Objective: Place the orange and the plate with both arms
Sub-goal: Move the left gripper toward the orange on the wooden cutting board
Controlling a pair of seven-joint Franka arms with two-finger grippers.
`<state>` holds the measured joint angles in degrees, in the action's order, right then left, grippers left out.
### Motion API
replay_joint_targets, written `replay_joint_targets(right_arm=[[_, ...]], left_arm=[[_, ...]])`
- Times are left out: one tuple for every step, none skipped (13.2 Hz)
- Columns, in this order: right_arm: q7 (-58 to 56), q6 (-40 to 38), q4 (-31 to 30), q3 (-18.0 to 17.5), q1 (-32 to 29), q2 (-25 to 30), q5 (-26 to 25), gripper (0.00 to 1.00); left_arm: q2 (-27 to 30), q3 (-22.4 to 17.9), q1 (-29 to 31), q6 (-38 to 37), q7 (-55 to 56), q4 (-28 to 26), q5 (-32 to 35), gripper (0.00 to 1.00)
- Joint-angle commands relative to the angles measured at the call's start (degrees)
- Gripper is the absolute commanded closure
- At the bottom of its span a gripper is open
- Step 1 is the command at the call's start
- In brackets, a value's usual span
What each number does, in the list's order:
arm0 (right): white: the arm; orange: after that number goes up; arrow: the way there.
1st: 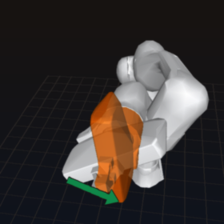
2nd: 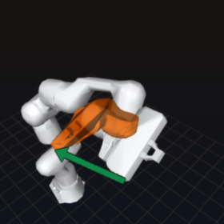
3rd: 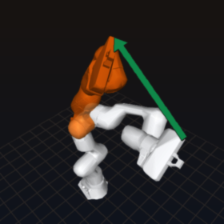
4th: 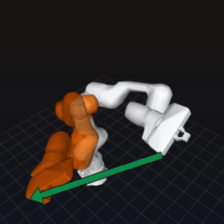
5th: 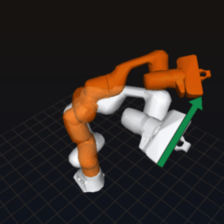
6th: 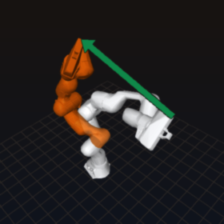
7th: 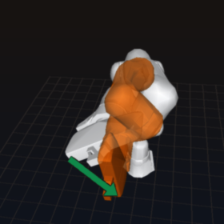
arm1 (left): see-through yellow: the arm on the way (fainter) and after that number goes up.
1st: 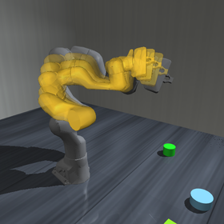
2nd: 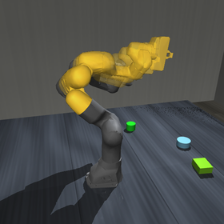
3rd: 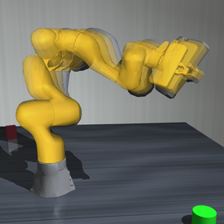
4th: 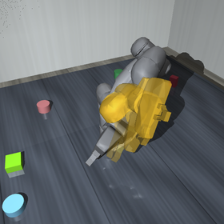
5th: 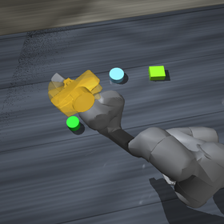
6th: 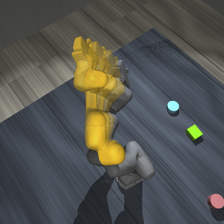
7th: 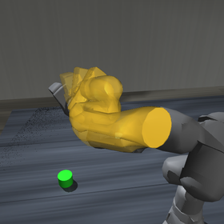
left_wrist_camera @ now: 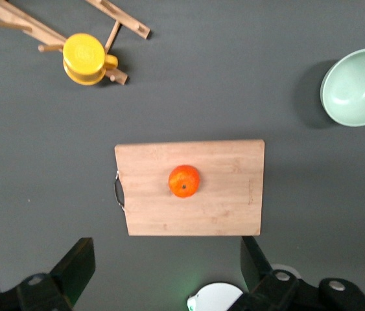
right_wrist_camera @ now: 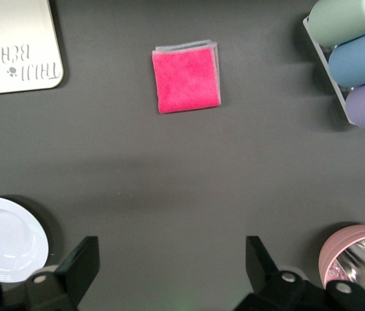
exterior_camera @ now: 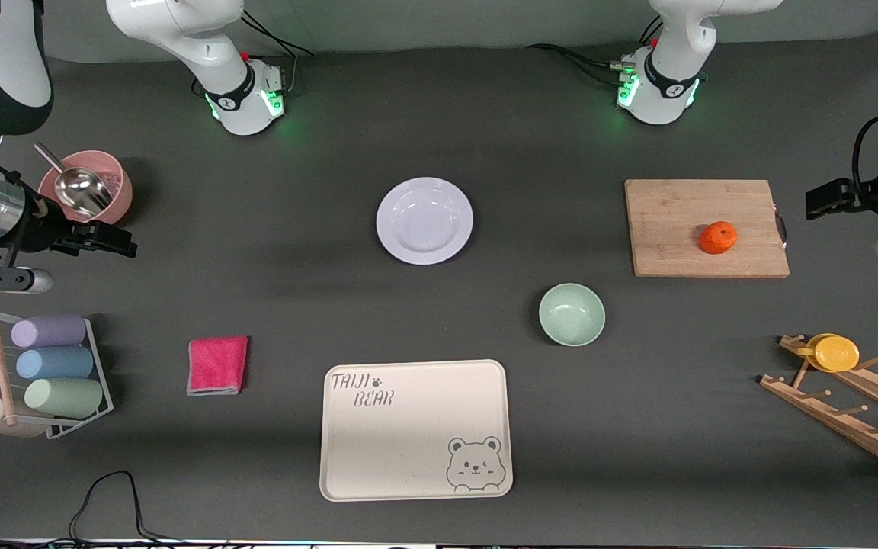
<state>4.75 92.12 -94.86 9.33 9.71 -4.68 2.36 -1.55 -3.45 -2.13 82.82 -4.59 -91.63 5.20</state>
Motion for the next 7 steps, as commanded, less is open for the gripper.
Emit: replay_joint_targets(right_arm=[[-0.71,0.34,-1.29,0.33,0.31,-0.5,-0.07,0.0],[-0.71,0.86,-1.29,0.33,0.31,-0.77,-0.07,0.0],[-0.71,1.57,-1.2,0.33,0.23,-0.77,-0.07,0.0],[-0.71,1.66,-1.2,0.42,0.22,-0.68,-0.07,0.0],[-0.71,1.75,-1.2,0.42,0.22,-0.59,-0.07,0.0],[-0.71,2.01,-1.2,0.42,0.22,-0.77,-0.16,0.0],[-0.71,2.8,-1.2,0.42,0.22,-0.77,-0.33,0.0]], left_arm=[[10.83,0.11,0.55,3.82,0.02,-14.22,0.6,0.0],[14.0,0.11,0.98,6.37,-0.07,-19.32,0.6,0.0],[16.2,0.11,1.25,7.26,0.02,-22.94,0.78,0.0],[17.27,0.11,1.34,7.62,0.45,-25.15,0.86,0.0],[17.63,0.03,1.43,8.23,0.37,-26.48,0.95,0.0],[17.89,-0.84,1.6,8.24,0.37,-27.19,0.95,0.0],[18.07,-0.94,1.6,8.06,0.37,-27.37,1.65,0.0]])
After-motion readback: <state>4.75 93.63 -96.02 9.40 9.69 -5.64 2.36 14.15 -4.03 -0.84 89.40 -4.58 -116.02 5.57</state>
